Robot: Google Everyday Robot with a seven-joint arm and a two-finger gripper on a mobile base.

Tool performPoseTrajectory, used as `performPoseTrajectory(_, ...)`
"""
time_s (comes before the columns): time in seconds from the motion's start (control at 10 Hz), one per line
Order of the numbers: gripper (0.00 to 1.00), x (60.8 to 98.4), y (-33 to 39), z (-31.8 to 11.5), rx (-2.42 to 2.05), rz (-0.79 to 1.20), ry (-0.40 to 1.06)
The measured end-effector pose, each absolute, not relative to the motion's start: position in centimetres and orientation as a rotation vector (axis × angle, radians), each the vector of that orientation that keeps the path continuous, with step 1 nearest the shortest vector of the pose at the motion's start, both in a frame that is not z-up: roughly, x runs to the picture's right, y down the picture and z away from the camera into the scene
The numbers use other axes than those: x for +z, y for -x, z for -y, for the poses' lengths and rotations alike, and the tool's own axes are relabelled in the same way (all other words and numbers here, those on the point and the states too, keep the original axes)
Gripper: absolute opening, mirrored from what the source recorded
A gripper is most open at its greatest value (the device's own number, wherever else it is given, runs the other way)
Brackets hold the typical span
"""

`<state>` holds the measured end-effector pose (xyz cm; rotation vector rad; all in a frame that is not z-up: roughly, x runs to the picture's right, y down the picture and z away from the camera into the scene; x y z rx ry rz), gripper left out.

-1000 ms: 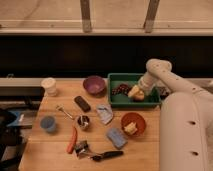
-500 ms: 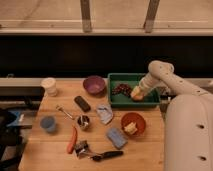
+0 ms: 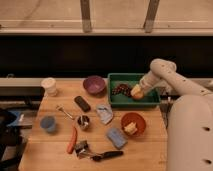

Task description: Place apple in table surface

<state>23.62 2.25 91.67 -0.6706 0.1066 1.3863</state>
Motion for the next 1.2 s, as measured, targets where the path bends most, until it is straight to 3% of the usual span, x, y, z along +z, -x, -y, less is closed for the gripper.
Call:
performPoseTrajectory(0.6,0.0,85.7,-21.4,-0.1,1.231,-0.133,0.707)
performPoseTrajectory(1.2,0.0,81.9,-11.8,-0.6,1.028,-0.01,0.849)
